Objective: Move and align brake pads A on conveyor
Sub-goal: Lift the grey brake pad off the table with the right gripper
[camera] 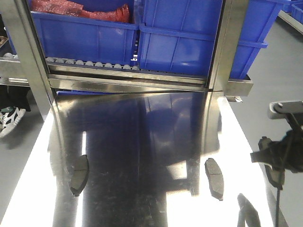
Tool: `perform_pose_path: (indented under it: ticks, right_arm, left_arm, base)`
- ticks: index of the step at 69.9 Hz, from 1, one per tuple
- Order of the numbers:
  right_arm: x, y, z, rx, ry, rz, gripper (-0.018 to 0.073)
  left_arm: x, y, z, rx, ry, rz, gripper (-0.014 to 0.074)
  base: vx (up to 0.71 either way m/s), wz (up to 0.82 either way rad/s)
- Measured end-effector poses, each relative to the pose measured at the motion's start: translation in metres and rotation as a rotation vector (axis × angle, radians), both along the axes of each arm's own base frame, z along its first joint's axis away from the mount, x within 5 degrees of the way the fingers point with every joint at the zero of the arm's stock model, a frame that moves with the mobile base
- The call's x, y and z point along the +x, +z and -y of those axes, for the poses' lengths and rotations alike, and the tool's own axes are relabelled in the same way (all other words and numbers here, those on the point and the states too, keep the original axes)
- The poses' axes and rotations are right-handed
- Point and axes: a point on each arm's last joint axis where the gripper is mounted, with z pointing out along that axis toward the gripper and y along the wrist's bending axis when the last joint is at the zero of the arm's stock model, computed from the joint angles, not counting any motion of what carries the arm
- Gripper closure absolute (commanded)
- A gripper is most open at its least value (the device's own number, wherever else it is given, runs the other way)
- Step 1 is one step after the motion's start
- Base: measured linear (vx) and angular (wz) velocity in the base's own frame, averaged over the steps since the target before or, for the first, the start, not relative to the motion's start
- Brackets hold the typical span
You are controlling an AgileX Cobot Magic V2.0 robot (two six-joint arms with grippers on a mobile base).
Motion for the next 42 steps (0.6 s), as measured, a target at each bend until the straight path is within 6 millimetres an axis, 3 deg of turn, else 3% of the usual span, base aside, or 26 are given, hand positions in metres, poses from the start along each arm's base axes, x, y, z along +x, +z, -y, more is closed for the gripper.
perform_pose_path:
  ticks: [21,42]
  right_arm:
    - [-0.067,0.012,0.002,0.005,0.0,0.188,0.0445]
    - [-0.118,0.02,0.004,0.01,0.001,0.354,0.0445]
  left_arm:
    - [0.0,0.0,0.0,0.0,0.0,0.0,0.0468]
    - [0.0,0.0,0.0,0.0,0.0,0.0,0.0468]
  base:
    - [0.0,0.0]
    - [0.0,0.0]
